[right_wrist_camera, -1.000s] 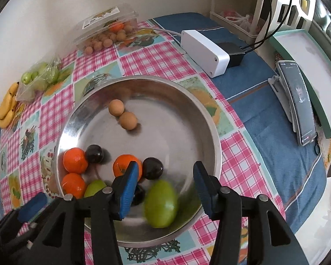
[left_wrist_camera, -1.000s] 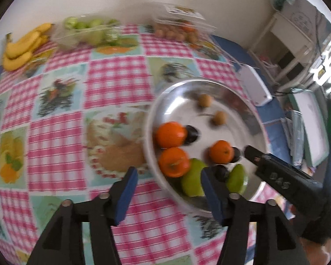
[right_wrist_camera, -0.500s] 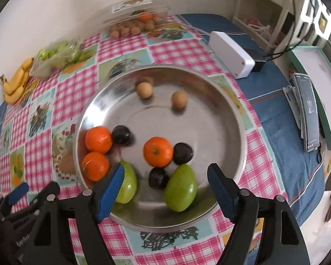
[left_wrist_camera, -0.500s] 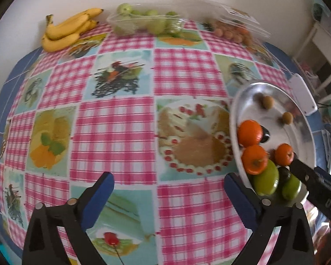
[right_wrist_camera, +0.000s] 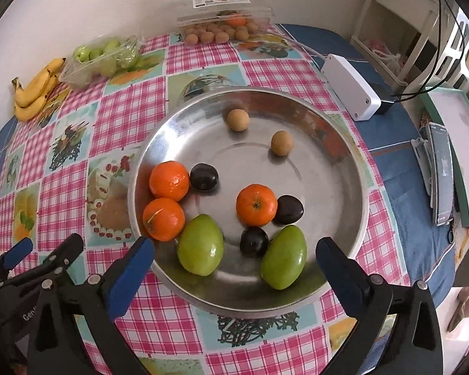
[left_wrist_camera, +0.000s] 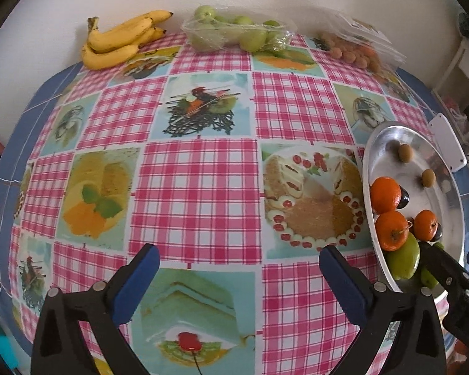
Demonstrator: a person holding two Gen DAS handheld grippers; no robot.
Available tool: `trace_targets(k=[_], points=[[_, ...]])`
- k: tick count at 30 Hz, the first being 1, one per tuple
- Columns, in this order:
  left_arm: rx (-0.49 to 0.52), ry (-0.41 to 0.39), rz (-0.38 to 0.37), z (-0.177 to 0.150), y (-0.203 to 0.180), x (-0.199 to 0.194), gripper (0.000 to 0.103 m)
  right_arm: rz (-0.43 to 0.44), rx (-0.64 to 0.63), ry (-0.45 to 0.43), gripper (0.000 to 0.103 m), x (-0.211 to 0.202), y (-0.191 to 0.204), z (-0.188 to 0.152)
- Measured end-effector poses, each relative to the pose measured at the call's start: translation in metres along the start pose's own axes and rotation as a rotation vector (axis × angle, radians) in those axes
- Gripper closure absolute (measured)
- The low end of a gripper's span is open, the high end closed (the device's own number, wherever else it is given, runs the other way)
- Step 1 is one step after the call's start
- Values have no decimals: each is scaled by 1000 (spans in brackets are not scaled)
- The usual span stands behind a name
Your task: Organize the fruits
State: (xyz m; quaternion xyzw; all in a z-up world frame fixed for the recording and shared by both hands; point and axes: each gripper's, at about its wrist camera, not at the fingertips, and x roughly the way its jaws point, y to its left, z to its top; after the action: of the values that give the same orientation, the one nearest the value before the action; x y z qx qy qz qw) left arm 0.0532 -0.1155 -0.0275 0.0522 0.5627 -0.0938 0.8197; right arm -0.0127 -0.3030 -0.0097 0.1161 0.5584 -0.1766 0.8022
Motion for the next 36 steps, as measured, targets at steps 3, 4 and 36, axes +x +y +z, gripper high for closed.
trace_targets(k=[3,4,36], points=[[-10,-12,5,-1,5,-5,0,-6,-9,1,0,-3,3,-3],[-11,-18,10,-1,6,-7,0,-8,-13,2,0,-4,5,-4],[-7,-27,207,-22,28,-7,0,53,23,37,0,-5,7,-19]])
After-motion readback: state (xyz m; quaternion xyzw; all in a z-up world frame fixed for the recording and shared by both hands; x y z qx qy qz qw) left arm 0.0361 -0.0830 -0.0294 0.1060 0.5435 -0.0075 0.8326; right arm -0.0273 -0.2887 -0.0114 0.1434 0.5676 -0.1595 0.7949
